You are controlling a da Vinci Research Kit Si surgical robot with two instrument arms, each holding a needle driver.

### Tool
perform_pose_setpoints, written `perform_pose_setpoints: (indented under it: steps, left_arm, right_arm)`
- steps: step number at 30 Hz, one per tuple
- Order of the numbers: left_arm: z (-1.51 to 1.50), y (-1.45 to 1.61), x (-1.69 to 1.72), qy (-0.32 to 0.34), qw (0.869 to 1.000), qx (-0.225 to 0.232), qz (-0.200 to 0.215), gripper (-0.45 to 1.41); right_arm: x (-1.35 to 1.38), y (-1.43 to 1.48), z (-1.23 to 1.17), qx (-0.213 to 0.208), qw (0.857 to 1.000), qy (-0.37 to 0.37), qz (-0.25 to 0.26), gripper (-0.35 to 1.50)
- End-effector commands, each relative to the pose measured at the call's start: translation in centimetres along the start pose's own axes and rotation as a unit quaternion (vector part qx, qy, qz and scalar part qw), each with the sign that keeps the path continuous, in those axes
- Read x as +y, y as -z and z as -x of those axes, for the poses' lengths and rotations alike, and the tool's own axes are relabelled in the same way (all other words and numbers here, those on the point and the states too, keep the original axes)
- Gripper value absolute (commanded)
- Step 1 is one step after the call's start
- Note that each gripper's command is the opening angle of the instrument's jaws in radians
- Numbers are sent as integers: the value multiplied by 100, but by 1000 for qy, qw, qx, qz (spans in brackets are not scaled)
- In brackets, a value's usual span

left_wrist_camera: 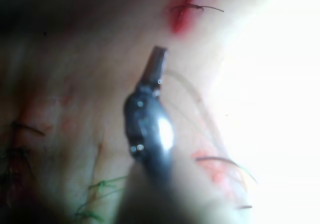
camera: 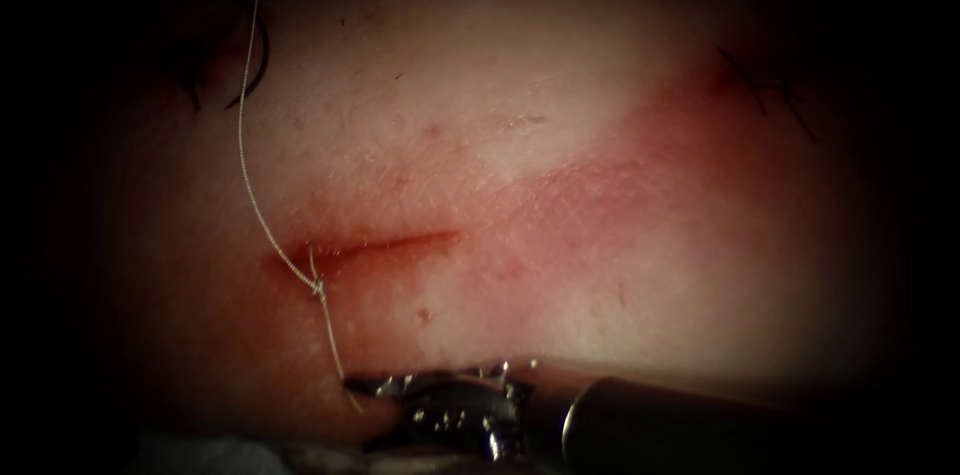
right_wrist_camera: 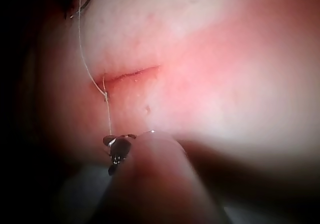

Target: Wound Closure

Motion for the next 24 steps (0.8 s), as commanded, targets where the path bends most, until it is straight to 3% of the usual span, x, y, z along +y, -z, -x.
perform_pose_setpoints:
  steps: [1,2,3,5,6,7,13,24]
  left_arm:
    - [7,-4,-1,0,1000,1,0,-45]
    - [7,-4,-2,0,1000,1,1,-45]
    - [7,-4,-2,0,1000,1,1,-45]
    - [7,-4,-2,0,1000,1,1,-45]
    - [6,-4,-3,1,1000,1,1,-45]
    - [5,-5,-5,1,1000,1,1,-45]
    - [-7,-9,-31,8,1000,-2,-6,-45]
    - [-29,-33,-79,-8,999,-3,-41,-45]
  right_arm:
    - [-5,-10,0,2,1000,-1,-2,79]
    - [-5,-10,0,2,1000,-1,-2,56]
    - [-4,-9,0,8,1000,-1,-11,-35]
    - [-2,-9,1,8,1000,-9,-15,-35]
    - [-1,-8,1,10,997,-68,-19,-35]
    - [0,-8,1,11,997,-78,-21,-35]
    - [-4,-6,-6,4,997,-78,-24,-35]
    - [-52,-34,3,-13,994,-91,-64,-35]
